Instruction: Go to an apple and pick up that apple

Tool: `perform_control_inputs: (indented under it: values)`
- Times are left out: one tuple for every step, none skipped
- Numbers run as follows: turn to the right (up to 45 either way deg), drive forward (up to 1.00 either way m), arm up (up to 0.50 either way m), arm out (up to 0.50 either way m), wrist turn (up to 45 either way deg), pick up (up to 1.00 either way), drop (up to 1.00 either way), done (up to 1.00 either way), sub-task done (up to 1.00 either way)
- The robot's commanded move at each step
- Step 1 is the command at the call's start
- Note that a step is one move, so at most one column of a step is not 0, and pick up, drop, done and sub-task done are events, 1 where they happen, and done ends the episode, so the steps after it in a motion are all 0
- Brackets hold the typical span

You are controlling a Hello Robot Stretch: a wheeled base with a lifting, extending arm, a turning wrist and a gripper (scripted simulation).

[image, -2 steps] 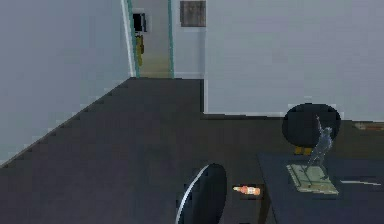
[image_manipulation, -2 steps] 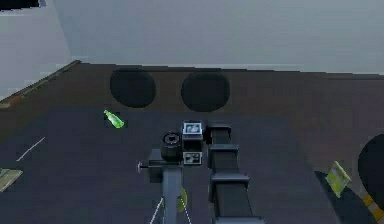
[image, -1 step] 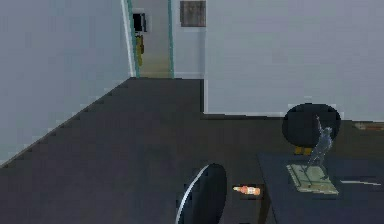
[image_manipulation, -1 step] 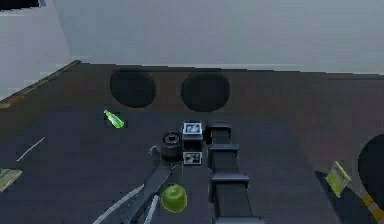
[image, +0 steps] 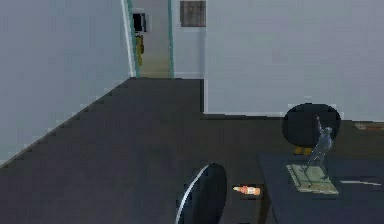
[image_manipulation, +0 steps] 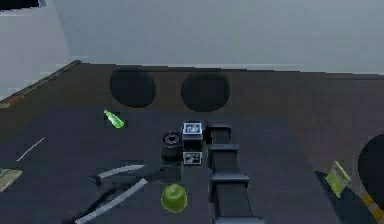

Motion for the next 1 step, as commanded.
perform_control_inputs:
  values:
    - [0.0,0.0,0.0,0.0,45.0,0.0,0.0,0.0,0.0]
